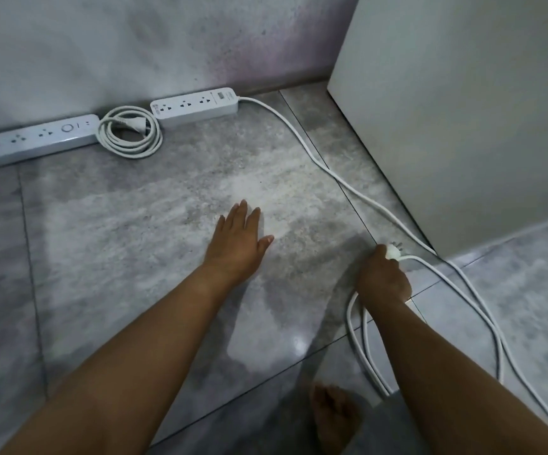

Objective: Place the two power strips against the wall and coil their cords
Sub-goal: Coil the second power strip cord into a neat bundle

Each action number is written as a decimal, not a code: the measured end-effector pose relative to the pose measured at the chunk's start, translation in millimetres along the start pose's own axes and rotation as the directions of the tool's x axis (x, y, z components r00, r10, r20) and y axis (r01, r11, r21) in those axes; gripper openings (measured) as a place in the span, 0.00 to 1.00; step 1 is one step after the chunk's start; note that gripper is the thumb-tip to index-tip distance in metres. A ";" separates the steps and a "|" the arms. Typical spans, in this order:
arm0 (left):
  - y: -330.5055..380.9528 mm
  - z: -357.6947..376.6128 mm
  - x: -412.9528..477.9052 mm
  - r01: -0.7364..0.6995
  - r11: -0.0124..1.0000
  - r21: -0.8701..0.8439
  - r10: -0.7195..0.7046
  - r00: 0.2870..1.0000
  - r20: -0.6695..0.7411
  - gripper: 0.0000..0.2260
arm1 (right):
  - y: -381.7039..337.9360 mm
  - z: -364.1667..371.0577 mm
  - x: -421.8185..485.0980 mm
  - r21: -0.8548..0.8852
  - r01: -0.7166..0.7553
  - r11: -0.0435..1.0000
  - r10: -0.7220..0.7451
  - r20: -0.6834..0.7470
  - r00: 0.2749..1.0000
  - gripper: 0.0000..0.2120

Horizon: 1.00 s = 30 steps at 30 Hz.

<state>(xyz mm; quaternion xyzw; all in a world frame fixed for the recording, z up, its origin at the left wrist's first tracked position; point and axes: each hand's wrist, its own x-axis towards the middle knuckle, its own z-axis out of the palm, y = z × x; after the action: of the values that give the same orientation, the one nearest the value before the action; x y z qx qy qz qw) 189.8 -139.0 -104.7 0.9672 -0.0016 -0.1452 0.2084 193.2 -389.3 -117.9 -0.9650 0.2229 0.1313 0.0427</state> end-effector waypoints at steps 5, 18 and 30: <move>6.4 6.3 -8.0 -0.060 0.996 -0.071 0.053 0.994 -0.099 0.28 | -31.0 -13.9 -5.4 0.118 0.156 0.981 -0.155 -0.017 0.988 0.17; -2.7 -36.3 -23.0 0.192 0.291 -0.937 -0.151 0.977 0.153 0.12 | -171.4 -70.2 -23.8 0.829 0.126 0.545 -0.363 0.097 0.927 0.07; -91.0 -150.6 -27.8 -0.038 0.858 -0.513 -0.321 0.740 -0.591 0.07 | -236.5 -95.1 -72.3 0.549 0.633 0.546 -0.702 -0.111 0.703 0.17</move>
<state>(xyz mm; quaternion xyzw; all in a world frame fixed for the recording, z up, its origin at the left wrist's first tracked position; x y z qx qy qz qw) 200.3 6.5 -2.5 0.8659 0.1853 0.1933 0.4225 257.3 -160.2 -1.1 -0.9111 -0.1367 0.0937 0.3774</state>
